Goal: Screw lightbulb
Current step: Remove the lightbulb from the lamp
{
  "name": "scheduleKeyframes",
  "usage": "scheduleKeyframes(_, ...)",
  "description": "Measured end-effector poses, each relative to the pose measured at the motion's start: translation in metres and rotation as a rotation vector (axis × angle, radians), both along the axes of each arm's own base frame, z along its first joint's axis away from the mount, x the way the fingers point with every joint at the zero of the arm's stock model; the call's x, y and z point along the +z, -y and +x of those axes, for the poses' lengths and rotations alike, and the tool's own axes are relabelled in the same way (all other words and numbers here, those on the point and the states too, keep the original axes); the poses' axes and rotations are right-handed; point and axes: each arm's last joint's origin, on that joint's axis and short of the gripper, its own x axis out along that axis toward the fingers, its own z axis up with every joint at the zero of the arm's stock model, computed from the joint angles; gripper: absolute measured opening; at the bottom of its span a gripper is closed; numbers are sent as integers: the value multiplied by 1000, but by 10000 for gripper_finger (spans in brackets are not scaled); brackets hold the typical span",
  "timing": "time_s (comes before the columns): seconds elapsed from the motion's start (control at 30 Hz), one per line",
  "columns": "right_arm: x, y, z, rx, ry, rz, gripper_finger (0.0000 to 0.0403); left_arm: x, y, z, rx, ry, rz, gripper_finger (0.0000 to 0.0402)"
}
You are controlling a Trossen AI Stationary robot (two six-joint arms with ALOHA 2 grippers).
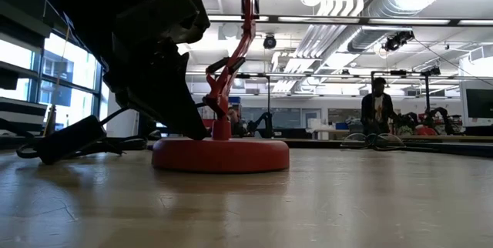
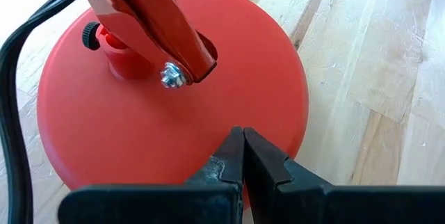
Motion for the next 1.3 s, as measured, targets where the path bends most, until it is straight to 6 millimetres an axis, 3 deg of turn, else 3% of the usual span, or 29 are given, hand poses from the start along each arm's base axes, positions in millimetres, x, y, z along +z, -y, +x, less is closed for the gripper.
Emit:
scheduleKeyframes(0.13,-1,0,0,8,-5,-35,254,0,0,0,-1,0,0,0)
scheduleKeyframes(0.3,2,-1,-5,32,6,-74,254,10,0,-3,-33,-14,-38,0)
scheduleKeyframes(0.57,12,13,-37,37,-28,-194,254,29,9,-20,-119,-60,-86,0)
scheduleKeyframes(0.73,17,18,-51,52,-22,-227,254,29,10,-22,-124,-67,-79,0)
scheduleKeyframes(1.07,30,11,-80,303,73,-346,254,43,9,-27,-145,-77,-131,0)
scheduleKeyframes(1.3,24,6,-107,463,-1,-397,254,73,3,-48,-166,-103,-152,0)
